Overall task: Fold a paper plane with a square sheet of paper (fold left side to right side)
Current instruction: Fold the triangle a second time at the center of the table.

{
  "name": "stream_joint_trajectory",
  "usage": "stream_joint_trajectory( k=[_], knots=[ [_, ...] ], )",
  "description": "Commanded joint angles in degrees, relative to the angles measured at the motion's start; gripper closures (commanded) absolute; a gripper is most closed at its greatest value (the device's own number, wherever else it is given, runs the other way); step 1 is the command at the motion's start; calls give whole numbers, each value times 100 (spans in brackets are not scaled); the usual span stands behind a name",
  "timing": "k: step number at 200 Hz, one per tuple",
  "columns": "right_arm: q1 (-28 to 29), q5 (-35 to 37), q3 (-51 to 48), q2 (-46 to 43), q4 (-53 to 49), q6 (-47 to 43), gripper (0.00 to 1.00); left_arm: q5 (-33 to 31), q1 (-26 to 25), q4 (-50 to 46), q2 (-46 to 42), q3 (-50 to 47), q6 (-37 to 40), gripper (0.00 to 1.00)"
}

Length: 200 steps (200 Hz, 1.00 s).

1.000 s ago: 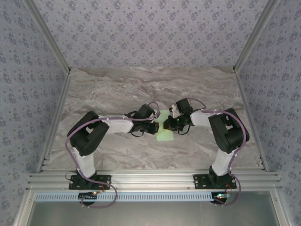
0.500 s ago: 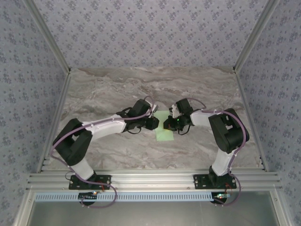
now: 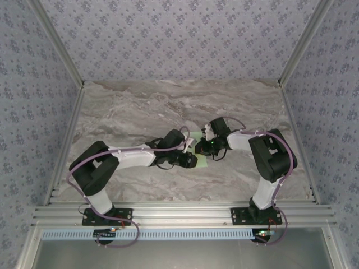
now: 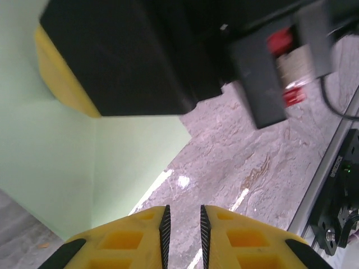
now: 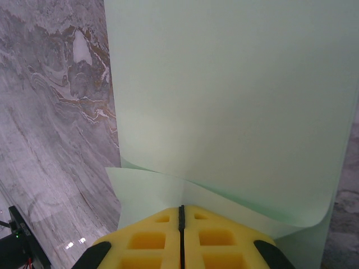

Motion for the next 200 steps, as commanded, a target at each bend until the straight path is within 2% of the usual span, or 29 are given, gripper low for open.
stream_joint_trajectory(
  k=[1, 101, 153, 200],
  knots=[
    [3, 447, -85, 258, -569, -100, 94, 60, -6, 69, 207, 166, -68, 78],
    [5, 478, -69, 271, -618, -151, 94, -462, -4, -199, 548, 171, -4, 78],
    [-2, 507, -62, 268, -675, -180, 94, -448, -4, -208, 488, 1, -87, 79],
    [-11, 516, -24, 277, -724, -213, 94, -148, -42, 68, 369, -384, -335, 81]
  ],
)
